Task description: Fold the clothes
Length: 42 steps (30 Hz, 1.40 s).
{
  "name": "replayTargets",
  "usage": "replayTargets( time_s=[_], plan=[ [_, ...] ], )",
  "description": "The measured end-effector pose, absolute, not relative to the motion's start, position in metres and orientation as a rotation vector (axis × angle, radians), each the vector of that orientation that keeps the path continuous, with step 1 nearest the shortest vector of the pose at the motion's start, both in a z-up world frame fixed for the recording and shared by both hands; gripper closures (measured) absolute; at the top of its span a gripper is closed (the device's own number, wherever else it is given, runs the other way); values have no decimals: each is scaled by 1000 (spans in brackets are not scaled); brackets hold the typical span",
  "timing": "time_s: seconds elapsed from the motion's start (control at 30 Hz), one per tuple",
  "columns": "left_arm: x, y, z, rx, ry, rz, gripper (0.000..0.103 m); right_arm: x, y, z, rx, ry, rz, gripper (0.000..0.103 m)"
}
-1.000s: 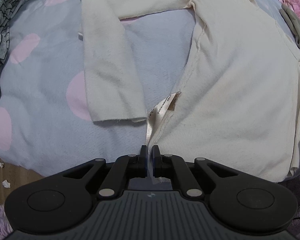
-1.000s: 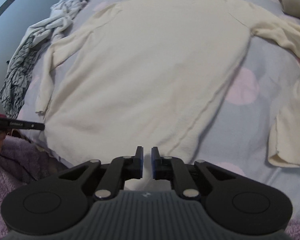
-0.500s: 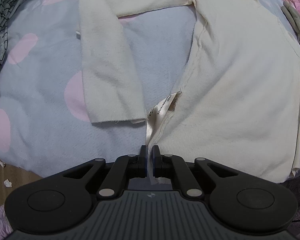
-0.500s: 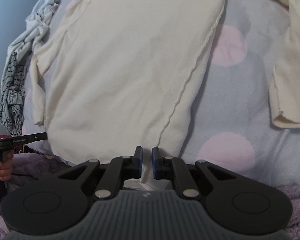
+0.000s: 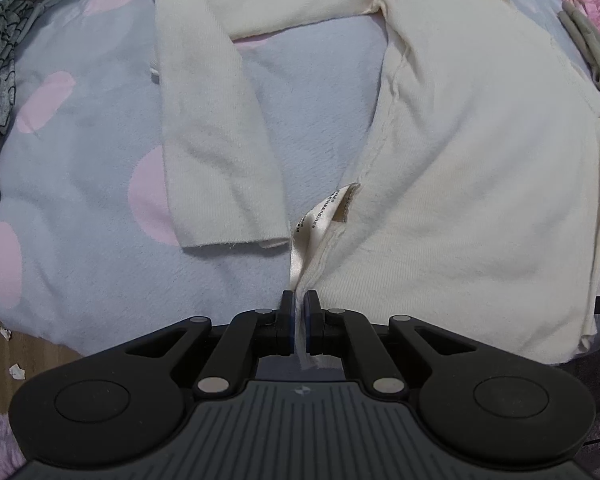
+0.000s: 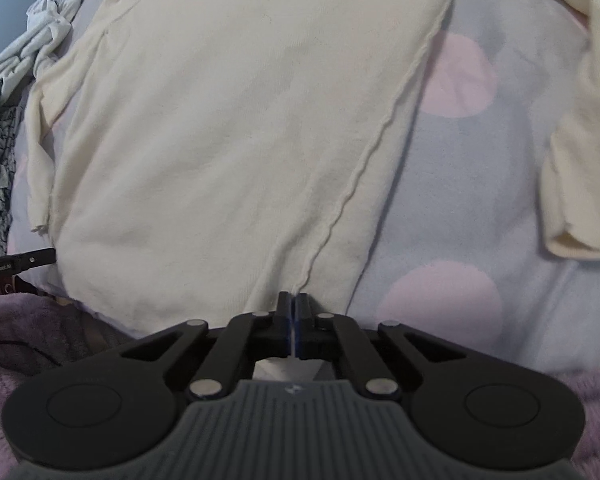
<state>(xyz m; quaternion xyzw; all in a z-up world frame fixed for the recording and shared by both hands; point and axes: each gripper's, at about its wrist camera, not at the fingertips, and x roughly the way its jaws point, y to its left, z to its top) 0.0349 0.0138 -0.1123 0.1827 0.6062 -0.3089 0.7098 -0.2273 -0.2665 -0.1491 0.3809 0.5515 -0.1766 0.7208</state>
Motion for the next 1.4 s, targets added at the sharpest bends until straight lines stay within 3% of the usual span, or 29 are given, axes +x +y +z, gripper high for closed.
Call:
replayTargets(
  time_s=[0.37,0.6,0.63,0.87,1.0,1.4],
  plan=[
    [20,2,-57,182,1363,-803,102,-293,-286,-83,747,1270,-638,103],
    [42,4,-95,240,1455,-711,102,-306,-299,-110,864,1277,-611,103],
    [45,3,-101,252,1466,-697,101,-306,-300,-113,892,1257,-591,98],
    [42,-11,-104,345,1383,-686,101,-290,-300,-138,844,1267,-595,97],
    [39,-18,-105,390,1361,-679,101,-280,-293,-144,836,1244,-568,79],
    [37,-19,-109,416,1350,-669,101,-286,-298,-143,805,1244,-661,80]
  ],
)
